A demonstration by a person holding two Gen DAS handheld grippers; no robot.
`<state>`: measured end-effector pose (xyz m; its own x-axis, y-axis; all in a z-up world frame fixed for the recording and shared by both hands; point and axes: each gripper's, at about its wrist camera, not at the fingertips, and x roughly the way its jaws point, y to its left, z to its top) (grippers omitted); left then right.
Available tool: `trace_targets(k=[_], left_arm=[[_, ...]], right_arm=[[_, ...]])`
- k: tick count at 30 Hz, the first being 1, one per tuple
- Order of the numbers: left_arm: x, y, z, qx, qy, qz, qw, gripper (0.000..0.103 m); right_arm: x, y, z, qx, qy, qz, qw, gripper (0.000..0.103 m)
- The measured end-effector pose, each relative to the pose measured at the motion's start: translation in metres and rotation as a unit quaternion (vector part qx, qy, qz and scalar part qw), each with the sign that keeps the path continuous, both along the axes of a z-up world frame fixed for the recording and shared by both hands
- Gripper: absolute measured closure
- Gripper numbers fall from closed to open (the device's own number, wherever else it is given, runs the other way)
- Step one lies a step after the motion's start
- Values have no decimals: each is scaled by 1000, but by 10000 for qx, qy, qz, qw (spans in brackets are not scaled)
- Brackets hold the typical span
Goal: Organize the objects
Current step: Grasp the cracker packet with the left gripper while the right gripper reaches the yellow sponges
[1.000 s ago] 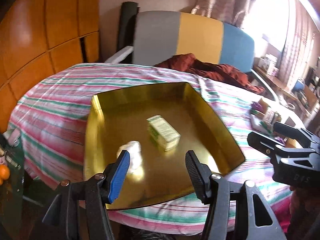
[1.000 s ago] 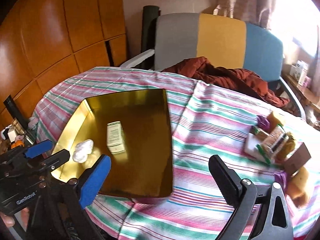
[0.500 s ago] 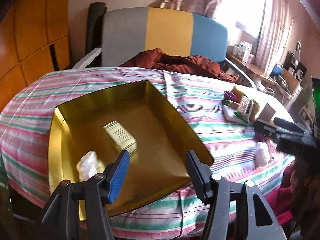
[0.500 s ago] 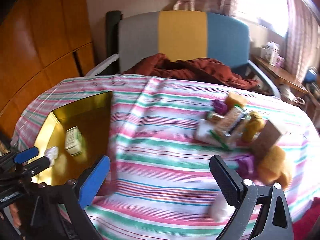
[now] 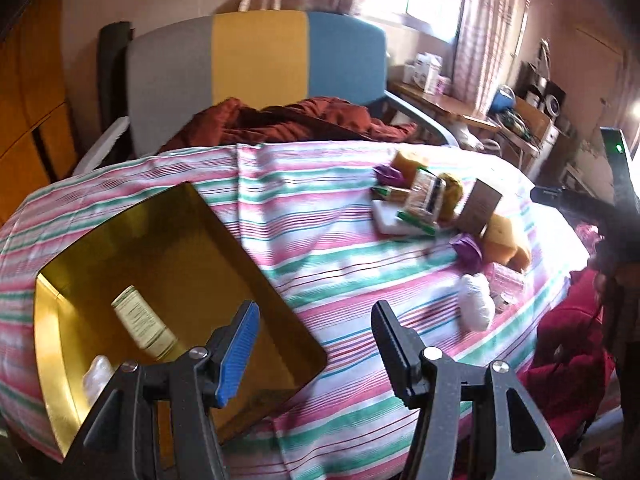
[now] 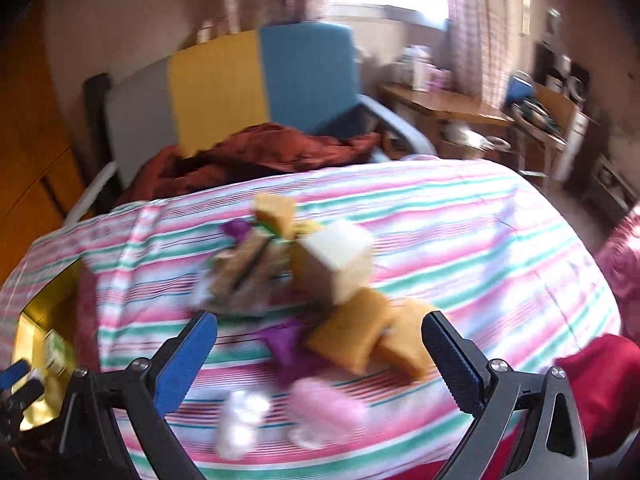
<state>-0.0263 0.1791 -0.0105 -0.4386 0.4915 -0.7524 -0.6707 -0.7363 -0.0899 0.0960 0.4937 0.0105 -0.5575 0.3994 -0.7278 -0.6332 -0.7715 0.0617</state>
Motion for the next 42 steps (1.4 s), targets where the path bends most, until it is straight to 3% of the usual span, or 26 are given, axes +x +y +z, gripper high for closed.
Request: trace_targets(k=[4, 9, 13, 16, 30, 37, 42], left_arm=[[-2, 23, 1, 35, -59, -235, 9997, 44], [-4, 60, 1, -1, -33, -622, 9981, 44], [-10, 92, -6, -119, -119, -812, 9966, 44], [-17, 116, -12, -193, -233, -916, 9953, 44], [-52, 229, -49, -733, -185, -1776, 9812, 44], [-62, 264, -76, -1033, -361, -2081, 9720, 44], [-67, 278, -84, -1005, -394, -2057, 9727, 46]], right_arm=[[11, 48, -9, -420, 196, -576, 9973, 0], [21, 76, -28, -588, 551, -1091, 9908, 0], [32, 99, -49, -1243, 576, -1522, 9788, 0], [38, 105, -54, -1472, 657, -1690, 9723, 0], [34, 108, -62, -1818, 625, -1466, 9703, 0], [34, 110, -64, -1910, 696, -1448, 9684, 0], [34, 112, -67, -2035, 695, -1470, 9655, 0]])
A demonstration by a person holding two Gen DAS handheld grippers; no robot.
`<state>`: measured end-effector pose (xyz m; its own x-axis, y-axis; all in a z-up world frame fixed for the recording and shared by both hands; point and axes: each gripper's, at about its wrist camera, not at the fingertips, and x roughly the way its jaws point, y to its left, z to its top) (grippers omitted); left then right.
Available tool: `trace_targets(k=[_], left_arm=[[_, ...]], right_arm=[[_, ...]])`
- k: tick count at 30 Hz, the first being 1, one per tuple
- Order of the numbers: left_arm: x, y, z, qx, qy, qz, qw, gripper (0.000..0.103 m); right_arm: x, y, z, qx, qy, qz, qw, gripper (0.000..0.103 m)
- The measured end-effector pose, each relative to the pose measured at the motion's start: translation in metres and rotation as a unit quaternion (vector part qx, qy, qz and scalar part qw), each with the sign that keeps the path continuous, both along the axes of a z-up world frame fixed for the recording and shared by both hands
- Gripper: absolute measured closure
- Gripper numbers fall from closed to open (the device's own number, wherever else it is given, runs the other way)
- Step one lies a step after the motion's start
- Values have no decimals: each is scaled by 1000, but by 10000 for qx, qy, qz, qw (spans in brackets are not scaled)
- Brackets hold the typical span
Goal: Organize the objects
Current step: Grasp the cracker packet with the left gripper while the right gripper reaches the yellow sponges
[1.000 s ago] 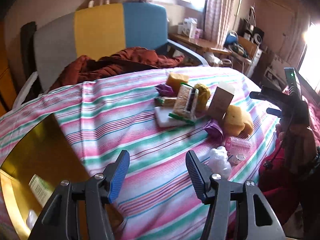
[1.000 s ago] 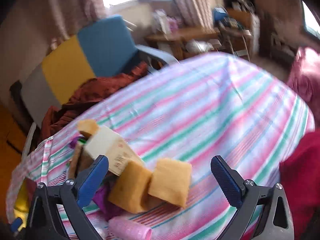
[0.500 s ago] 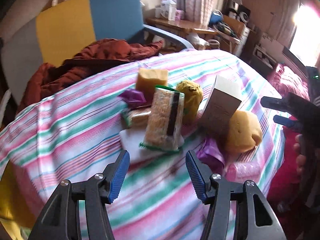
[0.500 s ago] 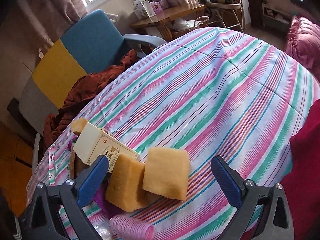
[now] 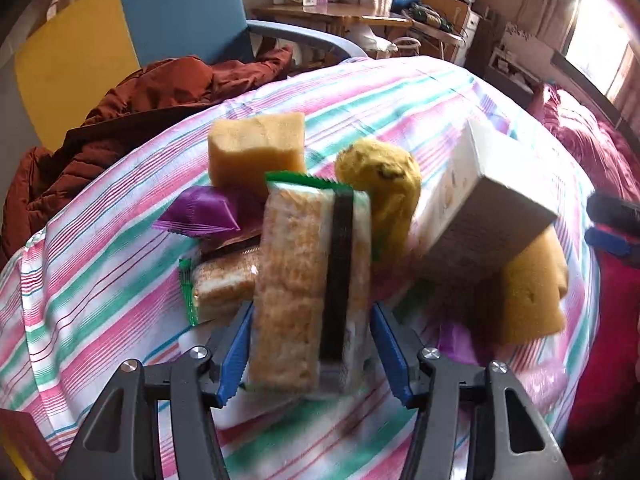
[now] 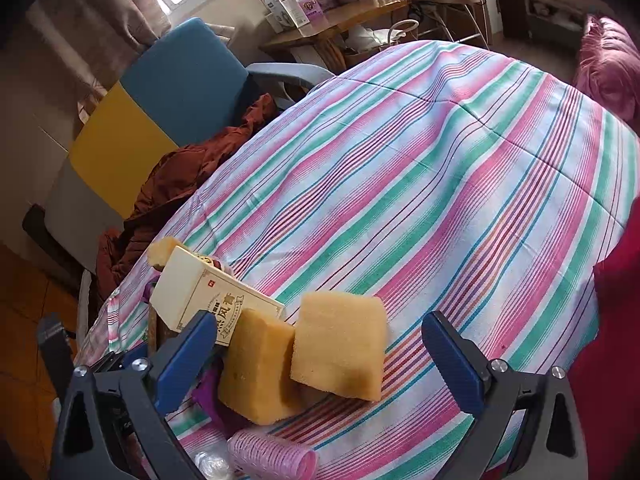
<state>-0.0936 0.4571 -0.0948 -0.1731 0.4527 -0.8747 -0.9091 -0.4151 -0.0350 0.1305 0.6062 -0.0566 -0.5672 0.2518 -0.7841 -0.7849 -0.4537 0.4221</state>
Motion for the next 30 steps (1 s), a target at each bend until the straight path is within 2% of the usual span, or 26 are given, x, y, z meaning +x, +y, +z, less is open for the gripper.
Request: trace_targets(k=[1, 2, 5, 9, 14, 18, 19, 23, 26, 30], left_arm=[[-1, 0, 0, 33, -35, 35, 10000, 46], [-2, 0, 0, 73, -50, 88, 9999, 54], [-5, -9, 4, 244, -129, 294, 9992, 54], [5, -37, 20, 441, -28, 488, 9978, 54], [30, -82, 26, 402, 84, 778, 9961, 54], [50, -124, 17, 410, -178, 1080, 9931, 54], [53, -132, 15, 402, -226, 1148, 9923, 54], [69, -146, -5, 128, -240, 1213, 9922, 54], [77, -145, -11, 73, -36, 1161, 9932, 54], [80, -141, -15, 22, 181, 1055, 9942, 53]], right_arm=[[0, 0, 0, 6, -7, 7, 10000, 0], [0, 0, 0, 14, -12, 0, 10000, 0], [3, 4, -1, -17, -39, -115, 9999, 0], [5, 7, -3, -87, -37, -185, 9998, 0], [-1, 8, -12, -226, -322, -92, 9992, 0], [-1, 11, -19, -257, -582, -170, 9978, 0], [-1, 11, -20, -253, -663, -179, 9973, 3], [-10, 7, -27, -261, -1011, -21, 9945, 29], [-21, 4, -35, -323, -1244, 242, 9914, 30], [-20, 4, -39, -456, -1248, 269, 9908, 32]])
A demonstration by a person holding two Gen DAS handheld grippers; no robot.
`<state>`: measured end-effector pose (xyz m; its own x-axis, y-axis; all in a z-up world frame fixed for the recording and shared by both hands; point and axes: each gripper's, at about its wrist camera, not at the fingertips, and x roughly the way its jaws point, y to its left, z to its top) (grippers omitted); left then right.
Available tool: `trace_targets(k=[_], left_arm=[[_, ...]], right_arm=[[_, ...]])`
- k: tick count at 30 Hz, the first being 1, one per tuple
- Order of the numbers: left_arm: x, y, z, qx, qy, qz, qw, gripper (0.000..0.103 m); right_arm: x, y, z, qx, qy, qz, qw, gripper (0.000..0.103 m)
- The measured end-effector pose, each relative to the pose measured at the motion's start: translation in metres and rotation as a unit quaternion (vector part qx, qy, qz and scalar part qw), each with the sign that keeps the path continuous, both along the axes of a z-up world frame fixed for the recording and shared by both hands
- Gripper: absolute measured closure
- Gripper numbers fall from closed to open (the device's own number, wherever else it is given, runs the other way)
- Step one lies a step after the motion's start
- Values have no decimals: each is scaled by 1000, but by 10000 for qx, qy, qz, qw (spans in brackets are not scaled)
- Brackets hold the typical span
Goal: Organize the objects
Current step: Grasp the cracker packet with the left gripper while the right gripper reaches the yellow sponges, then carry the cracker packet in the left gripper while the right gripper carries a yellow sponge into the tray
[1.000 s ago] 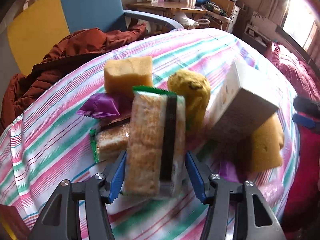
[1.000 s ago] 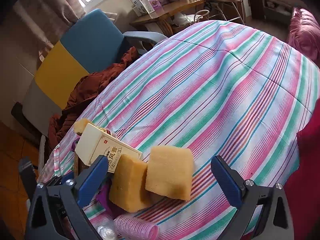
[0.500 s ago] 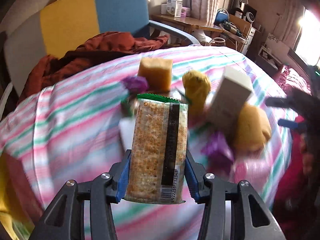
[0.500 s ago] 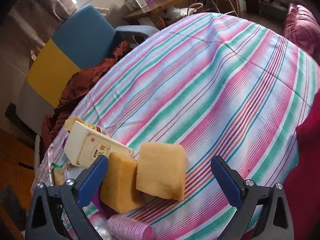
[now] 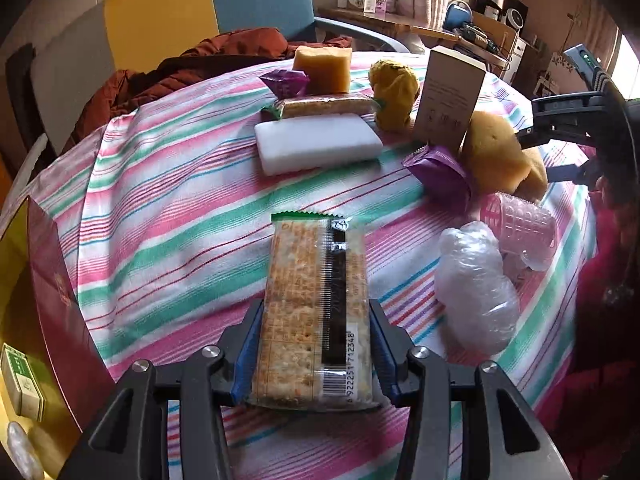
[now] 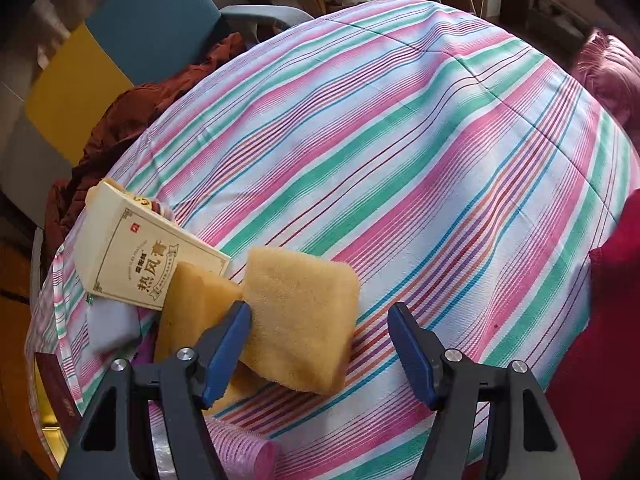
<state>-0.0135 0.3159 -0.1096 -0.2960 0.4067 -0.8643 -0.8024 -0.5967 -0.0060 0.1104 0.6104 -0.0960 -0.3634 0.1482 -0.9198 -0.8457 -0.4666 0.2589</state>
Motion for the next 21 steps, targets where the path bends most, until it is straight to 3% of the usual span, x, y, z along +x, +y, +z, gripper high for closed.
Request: trace_targets(k=[3, 4, 5, 7, 14, 16, 21], left_arm=[[-5, -3, -2, 83, -55, 61, 9999, 53], [-6, -5, -1, 126, -92, 77, 9998, 53], [-7, -6, -2, 148, -109, 72, 9998, 54], [-4, -7, -1, 158, -56, 22, 9999, 54], [-1, -14, 8, 352, 22, 95, 9993, 55], [4, -19, 20, 494, 124, 84, 9987, 55], [10, -37, 53, 856, 167, 147, 9961, 55]], right_arm=[[-7, -1, -9, -234, -3, 162, 9996, 26], [-5, -1, -7, -197, 46, 141, 9997, 30], [-2, -1, -6, -240, 130, 117, 9996, 41], [0, 0, -4, -275, 281, 86, 9992, 47], [21, 2, 26, 368, 863, -326, 9951, 51], [27, 0, 39, 704, 1067, -395, 9910, 51], [21, -2, 63, 1015, 1694, -256, 9800, 51]])
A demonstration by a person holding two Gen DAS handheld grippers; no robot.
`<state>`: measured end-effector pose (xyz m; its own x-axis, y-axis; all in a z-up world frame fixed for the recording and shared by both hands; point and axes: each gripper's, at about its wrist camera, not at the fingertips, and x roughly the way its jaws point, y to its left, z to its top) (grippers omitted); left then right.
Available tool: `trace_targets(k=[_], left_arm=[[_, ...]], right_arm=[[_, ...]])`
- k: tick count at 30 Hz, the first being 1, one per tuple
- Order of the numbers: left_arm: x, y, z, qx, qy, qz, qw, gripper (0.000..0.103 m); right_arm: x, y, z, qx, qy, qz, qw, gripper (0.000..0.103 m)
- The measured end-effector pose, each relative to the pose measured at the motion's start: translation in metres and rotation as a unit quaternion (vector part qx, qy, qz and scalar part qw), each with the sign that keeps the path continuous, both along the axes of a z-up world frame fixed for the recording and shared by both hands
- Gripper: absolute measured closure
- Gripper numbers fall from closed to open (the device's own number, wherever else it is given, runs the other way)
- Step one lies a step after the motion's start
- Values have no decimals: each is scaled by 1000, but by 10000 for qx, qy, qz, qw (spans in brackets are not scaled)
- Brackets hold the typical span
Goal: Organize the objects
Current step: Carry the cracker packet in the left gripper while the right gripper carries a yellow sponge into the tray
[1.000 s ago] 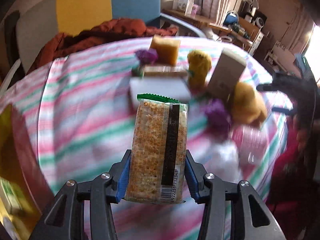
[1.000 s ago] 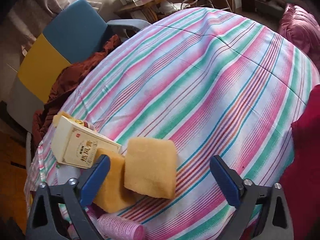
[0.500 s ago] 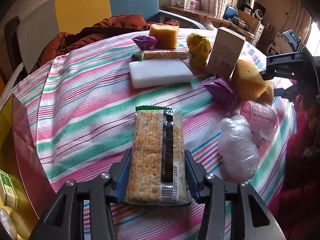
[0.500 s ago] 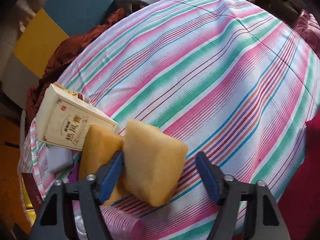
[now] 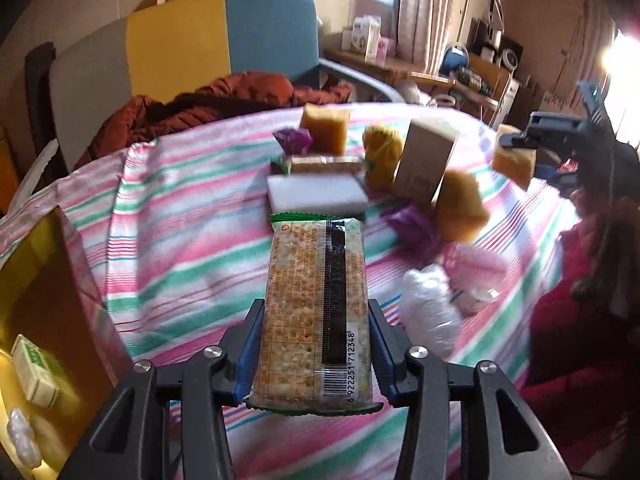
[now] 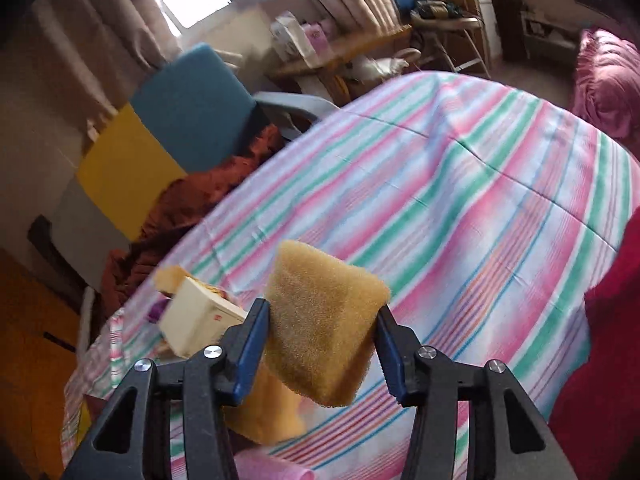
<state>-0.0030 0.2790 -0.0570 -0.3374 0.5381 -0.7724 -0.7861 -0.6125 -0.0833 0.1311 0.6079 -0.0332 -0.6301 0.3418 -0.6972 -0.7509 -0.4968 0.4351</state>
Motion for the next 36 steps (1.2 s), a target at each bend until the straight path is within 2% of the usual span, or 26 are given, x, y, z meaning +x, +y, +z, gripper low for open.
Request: trace_targets(k=[7, 11, 15, 17, 23, 24, 28, 33, 36], left_arm=[[-2, -42, 32, 325, 93, 418, 9986, 55], [-8, -77, 43, 506, 110, 799, 9955, 55], [-18, -120, 53, 669, 182, 1281, 9893, 55], [-24, -143, 56, 706, 231, 1572, 9848, 55], [-53, -216, 56, 677, 408, 2642, 9612, 55], [-60, -231, 53, 630, 430, 2903, 9539, 55], [-82, -269, 44, 410, 460, 3506, 9345, 55], [-96, -297, 35, 334, 402, 3963, 9166, 55], [-102, -303, 31, 278, 357, 4032, 9140, 55]], right_arm=[[-24, -49, 42, 723, 335, 814, 9935, 51], [-40, -101, 71, 957, 444, 1616, 9812, 51], [-76, -147, 74, 887, 508, 2372, 9661, 51], [-97, -177, 73, 785, 516, 2850, 9539, 51], [-153, -265, 62, 673, 270, 4081, 9100, 51], [-161, -278, 59, 656, 219, 4217, 9041, 51], [-196, -329, 42, 623, 13, 4727, 8790, 51], [-233, -376, 21, 677, -317, 5081, 8580, 51], [-250, -390, 14, 673, -456, 5166, 8524, 51]])
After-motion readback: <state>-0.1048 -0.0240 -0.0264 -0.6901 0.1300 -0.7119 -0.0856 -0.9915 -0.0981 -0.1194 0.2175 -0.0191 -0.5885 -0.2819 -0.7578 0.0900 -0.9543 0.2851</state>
